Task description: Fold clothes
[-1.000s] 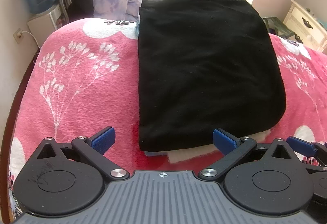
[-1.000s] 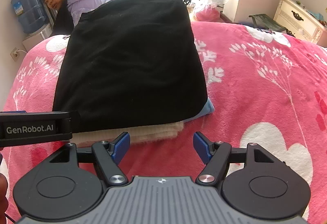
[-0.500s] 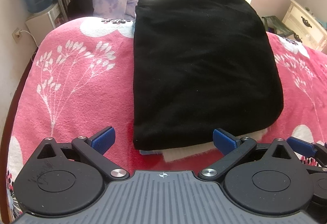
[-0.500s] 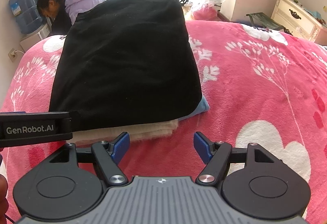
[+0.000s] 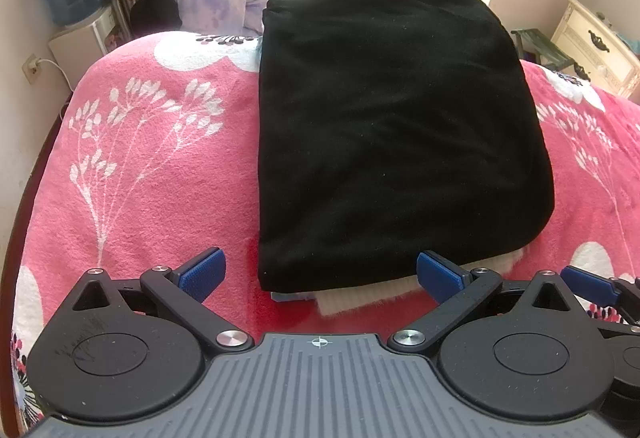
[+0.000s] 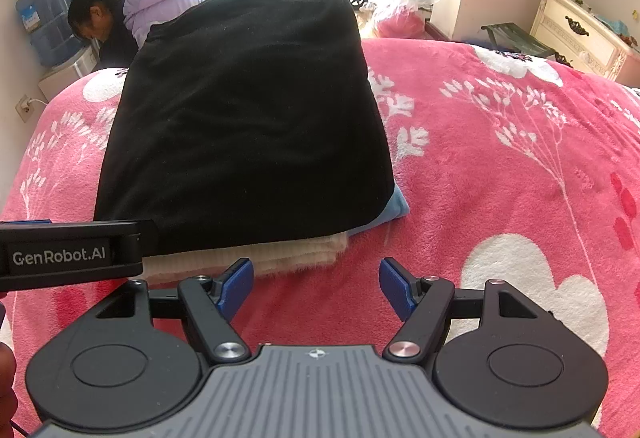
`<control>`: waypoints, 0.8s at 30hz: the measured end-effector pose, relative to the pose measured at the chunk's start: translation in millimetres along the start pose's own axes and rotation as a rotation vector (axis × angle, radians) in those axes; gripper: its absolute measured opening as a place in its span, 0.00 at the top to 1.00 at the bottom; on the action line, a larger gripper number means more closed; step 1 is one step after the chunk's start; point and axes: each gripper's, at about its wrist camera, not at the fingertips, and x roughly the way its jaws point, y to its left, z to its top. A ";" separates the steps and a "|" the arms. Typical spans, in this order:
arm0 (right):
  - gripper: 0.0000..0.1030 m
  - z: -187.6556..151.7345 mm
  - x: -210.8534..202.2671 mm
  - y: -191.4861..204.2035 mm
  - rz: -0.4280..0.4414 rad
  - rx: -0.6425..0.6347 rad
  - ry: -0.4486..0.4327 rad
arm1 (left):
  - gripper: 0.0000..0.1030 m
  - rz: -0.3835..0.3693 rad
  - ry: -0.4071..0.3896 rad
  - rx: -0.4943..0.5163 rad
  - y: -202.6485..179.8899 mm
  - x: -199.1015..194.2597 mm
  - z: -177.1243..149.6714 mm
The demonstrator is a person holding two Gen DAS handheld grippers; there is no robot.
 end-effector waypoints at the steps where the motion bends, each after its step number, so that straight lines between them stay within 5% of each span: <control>1: 0.30 0.0 0.1 -0.2 0.001 0.000 0.000 | 0.00 0.000 0.000 -0.001 0.1 -0.1 -0.1; 24: 0.29 -0.4 0.1 3.0 0.002 -0.009 0.002 | 0.00 0.000 0.006 -0.013 1.5 -0.2 0.3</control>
